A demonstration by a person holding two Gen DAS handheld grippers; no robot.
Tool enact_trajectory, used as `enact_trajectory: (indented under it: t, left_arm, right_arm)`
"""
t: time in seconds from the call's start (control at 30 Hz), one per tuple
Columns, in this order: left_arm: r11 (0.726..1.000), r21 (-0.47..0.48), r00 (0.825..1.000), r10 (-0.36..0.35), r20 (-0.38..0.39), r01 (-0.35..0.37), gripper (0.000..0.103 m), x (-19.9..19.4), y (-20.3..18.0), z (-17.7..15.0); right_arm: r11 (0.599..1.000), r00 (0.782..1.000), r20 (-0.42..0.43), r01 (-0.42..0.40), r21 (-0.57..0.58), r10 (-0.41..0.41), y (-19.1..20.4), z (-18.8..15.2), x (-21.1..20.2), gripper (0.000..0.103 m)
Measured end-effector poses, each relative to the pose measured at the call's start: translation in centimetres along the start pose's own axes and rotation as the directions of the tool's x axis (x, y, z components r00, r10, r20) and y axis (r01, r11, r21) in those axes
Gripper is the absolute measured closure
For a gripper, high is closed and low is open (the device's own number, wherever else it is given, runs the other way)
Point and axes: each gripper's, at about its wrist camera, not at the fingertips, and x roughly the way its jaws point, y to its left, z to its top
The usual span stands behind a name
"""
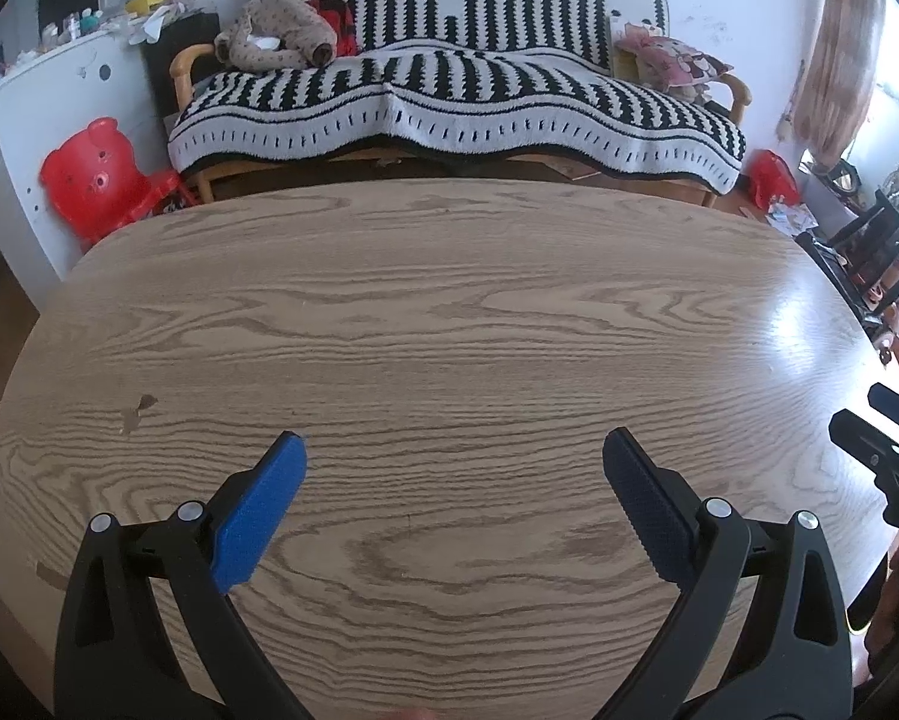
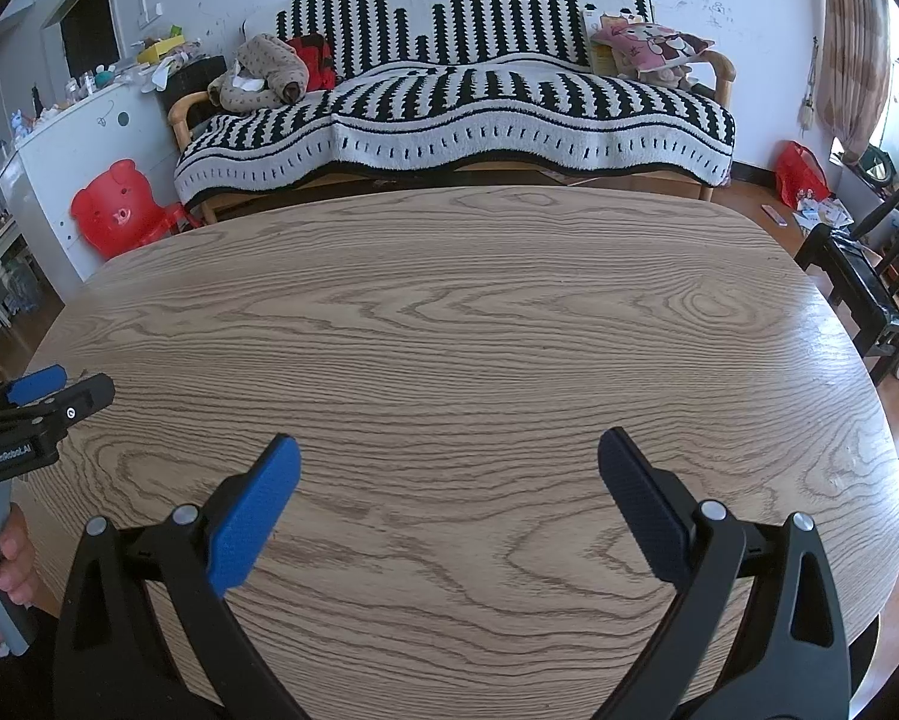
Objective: Collect trash
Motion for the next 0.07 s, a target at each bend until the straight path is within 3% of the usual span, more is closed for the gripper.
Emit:
enact_trajectory:
  t: [0.07]
  left_arm:
    - [1.0, -0.005, 1.0, -0.003, -0.007, 0.003, 0.007, 0.11, 0.01, 0.02]
  right_arm:
    - [1.0, 1.0, 0.001, 0.0, 0.002, 0.0, 0.1, 0.03, 0.01, 0.007]
